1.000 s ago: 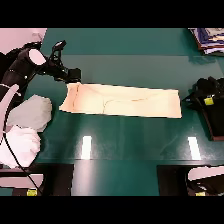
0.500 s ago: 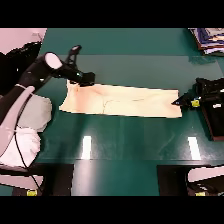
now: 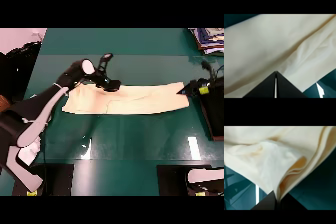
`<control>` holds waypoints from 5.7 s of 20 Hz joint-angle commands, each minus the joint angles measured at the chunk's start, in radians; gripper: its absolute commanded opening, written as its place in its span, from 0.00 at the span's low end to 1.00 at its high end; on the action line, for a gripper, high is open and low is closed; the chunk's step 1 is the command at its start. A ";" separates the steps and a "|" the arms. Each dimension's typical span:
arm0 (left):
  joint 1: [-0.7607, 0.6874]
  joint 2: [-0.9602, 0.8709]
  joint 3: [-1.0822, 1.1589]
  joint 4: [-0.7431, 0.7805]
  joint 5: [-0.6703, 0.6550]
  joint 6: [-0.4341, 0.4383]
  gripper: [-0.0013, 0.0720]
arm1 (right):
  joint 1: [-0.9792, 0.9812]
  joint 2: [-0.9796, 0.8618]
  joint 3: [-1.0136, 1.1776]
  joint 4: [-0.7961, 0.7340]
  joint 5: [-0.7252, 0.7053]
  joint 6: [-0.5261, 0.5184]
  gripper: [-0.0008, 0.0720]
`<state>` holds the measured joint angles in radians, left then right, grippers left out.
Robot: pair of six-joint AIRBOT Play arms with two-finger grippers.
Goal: Fold the shirts.
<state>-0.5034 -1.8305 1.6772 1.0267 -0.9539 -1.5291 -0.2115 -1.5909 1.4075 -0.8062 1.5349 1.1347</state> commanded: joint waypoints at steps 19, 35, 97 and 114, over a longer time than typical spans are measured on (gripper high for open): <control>0.047 -0.094 0.198 0.005 -0.142 0.018 0.05 | 0.543 0.039 0.507 0.158 -0.109 0.119 0.03; 0.550 0.193 0.354 0.108 -0.397 0.051 0.05 | 0.914 -0.360 0.647 0.188 -0.283 0.020 0.69; 0.098 0.191 0.337 0.095 -0.341 0.098 0.05 | -0.500 0.061 0.602 -0.037 0.003 0.193 0.04; 0.098 0.191 0.337 0.096 -0.374 0.150 0.05 | -0.876 0.513 -0.128 -0.259 0.024 0.238 0.83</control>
<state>-0.4049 -1.6386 2.0144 1.1225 -1.3277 -1.3849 -1.0111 -1.1423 1.3590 -1.0695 1.5791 1.3712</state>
